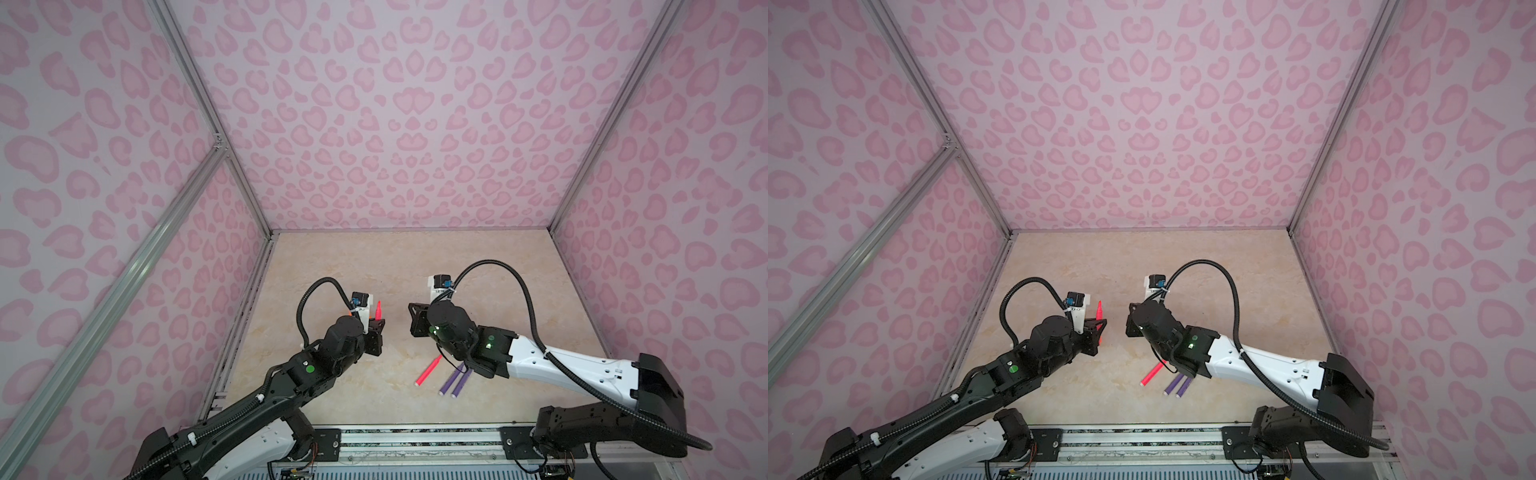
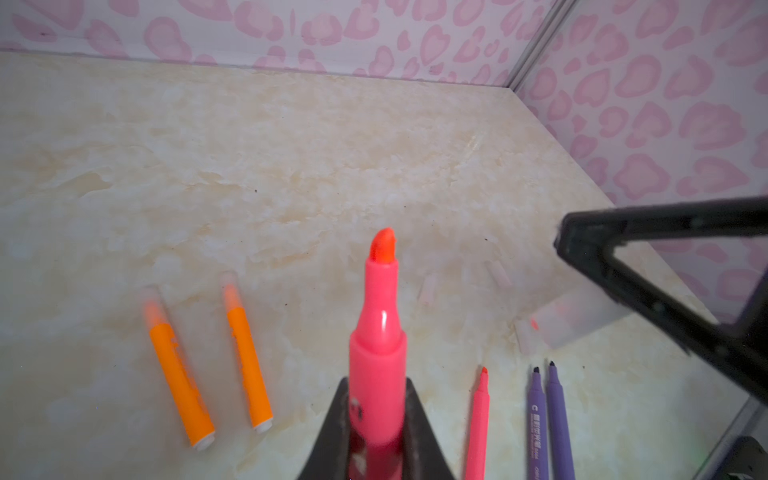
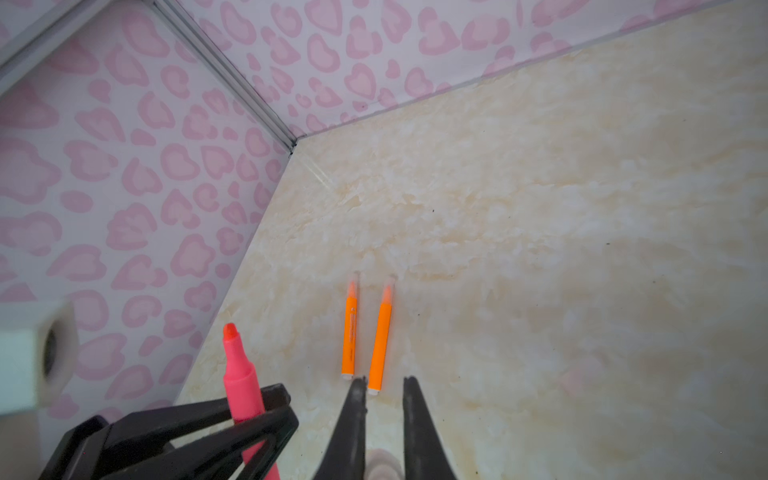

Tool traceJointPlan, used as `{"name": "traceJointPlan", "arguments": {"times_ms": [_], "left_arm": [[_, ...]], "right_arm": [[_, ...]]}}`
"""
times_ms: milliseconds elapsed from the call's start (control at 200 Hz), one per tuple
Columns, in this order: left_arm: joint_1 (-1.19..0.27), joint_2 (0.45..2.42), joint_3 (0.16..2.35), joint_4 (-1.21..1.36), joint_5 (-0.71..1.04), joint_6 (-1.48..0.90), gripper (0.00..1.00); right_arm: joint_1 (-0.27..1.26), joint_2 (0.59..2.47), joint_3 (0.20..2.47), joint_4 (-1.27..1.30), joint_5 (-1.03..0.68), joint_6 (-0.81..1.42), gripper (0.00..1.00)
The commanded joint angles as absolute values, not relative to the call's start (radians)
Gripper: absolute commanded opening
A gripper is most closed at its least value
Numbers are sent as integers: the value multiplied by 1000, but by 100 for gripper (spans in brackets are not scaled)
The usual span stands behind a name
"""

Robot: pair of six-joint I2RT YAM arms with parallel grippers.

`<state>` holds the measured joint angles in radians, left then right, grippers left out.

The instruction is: Insert the pens into the pen caps

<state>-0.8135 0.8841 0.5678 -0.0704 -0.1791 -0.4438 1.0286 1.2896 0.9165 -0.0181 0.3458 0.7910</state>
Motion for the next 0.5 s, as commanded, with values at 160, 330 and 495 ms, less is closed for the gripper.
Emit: {"name": "traceJointPlan", "arguments": {"times_ms": [160, 330, 495], "left_arm": [[-787, 905, 540, 143, 231, -440, 3], [-783, 983, 567, 182, 371, -445, 3], [-783, 1004, 570, 183, 374, -439, 3]], "right_arm": [[899, 1142, 792, 222, 148, 709, 0], [892, 1141, 805, 282, 44, 684, 0], [891, 1194, 821, 308, -32, 695, 0]]}}
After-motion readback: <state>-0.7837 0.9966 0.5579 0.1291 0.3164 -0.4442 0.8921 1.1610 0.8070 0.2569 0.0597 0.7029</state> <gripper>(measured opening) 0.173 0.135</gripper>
